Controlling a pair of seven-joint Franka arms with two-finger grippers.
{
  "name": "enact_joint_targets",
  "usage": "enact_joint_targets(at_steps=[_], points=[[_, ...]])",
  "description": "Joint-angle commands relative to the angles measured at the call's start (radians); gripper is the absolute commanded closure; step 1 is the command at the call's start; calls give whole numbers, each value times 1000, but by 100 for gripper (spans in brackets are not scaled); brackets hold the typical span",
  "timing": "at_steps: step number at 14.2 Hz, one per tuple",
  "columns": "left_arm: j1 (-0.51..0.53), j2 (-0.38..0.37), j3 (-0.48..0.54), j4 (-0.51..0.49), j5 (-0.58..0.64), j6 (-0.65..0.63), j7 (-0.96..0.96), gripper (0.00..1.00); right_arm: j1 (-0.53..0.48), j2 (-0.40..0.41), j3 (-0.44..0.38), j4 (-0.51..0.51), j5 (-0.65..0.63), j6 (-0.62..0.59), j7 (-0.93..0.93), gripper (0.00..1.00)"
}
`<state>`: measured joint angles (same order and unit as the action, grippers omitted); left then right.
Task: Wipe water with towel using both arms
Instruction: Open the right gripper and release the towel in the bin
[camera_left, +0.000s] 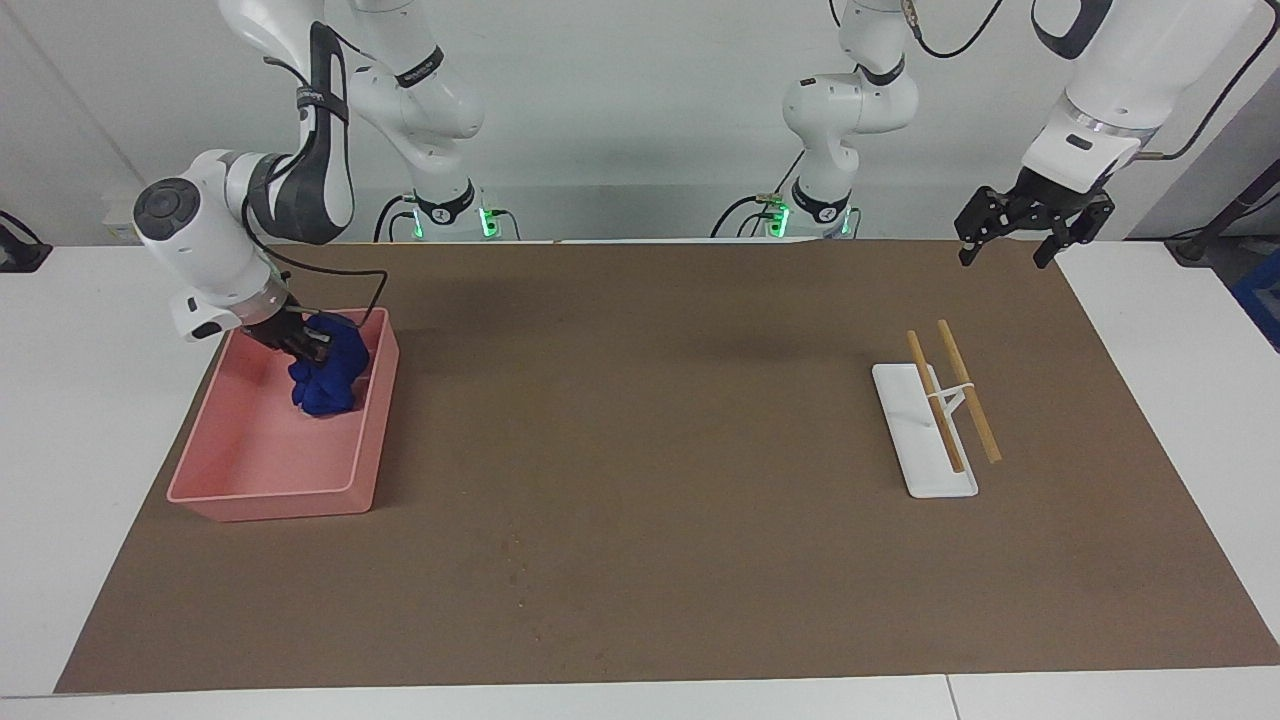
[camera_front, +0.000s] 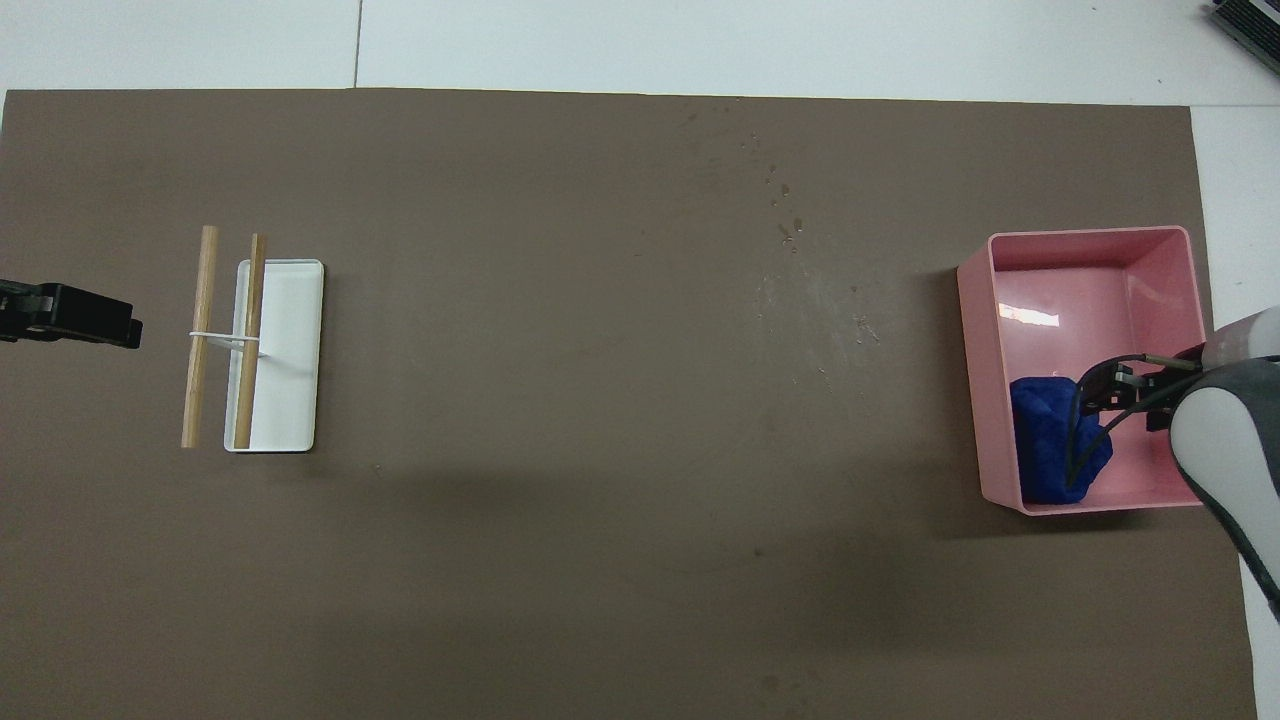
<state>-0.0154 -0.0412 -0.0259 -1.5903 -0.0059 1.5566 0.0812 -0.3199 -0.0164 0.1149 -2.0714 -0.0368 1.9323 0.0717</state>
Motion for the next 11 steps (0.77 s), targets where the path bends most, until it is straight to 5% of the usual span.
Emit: enact_joint_targets(at_steps=[1, 11], points=[[-8, -22, 6, -20, 18, -9, 9, 0, -8, -34, 18, 117, 5, -140, -15, 0], [-8, -22, 6, -20, 18, -9, 11, 0, 57, -2, 170, 505, 0, -377, 155, 0]])
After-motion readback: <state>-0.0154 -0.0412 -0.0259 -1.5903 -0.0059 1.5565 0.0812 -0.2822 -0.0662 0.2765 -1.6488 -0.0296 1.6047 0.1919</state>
